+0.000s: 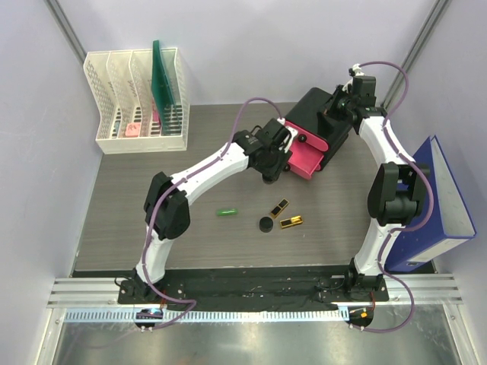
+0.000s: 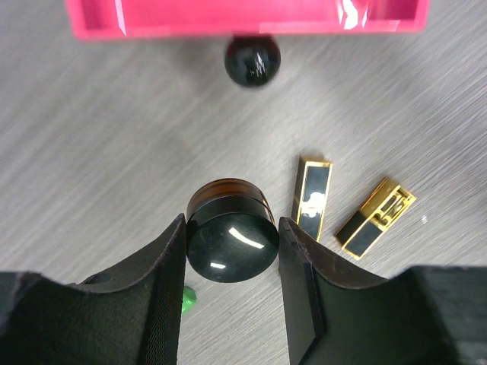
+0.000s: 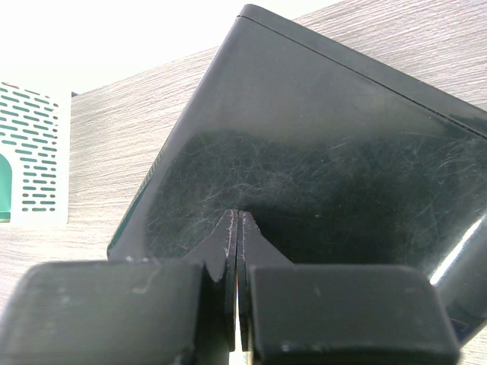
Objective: Organize the makeup
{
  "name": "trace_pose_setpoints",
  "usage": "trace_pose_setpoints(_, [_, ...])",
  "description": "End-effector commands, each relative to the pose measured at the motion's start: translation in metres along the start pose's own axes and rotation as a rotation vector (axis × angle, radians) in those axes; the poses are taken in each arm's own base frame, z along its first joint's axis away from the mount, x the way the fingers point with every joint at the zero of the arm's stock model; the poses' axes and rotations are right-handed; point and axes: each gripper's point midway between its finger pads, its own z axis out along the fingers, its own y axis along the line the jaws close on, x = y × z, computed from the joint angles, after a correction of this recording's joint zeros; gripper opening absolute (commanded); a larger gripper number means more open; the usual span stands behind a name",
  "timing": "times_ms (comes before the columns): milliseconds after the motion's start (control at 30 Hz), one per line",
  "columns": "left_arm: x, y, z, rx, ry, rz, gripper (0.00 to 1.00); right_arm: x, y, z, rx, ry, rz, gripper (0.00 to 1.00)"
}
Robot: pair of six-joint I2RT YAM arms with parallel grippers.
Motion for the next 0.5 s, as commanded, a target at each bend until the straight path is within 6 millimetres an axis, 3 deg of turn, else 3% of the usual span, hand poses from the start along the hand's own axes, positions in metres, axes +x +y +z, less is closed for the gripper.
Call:
trace_pose_setpoints(0, [-0.035, 0.007, -0.023, 0.004, -0.093, -0.029, 0.13, 0.127, -0.049, 0.004, 0.186, 0.390, 0.049, 0.01])
trace_pose_setpoints(333, [-0.096, 0.014, -0.031, 0.045, -0.254, -0.142, 0.11, 0.131, -0.050, 0.005, 0.187, 0.401, 0.050, 0.01])
trace_pose_setpoints(467, [-0.118, 0.005, -0.033, 0.102, -0.320, -0.168, 0.10, 0.133, -0.052, 0.006, 0.189, 0.406, 0.050, 0.01])
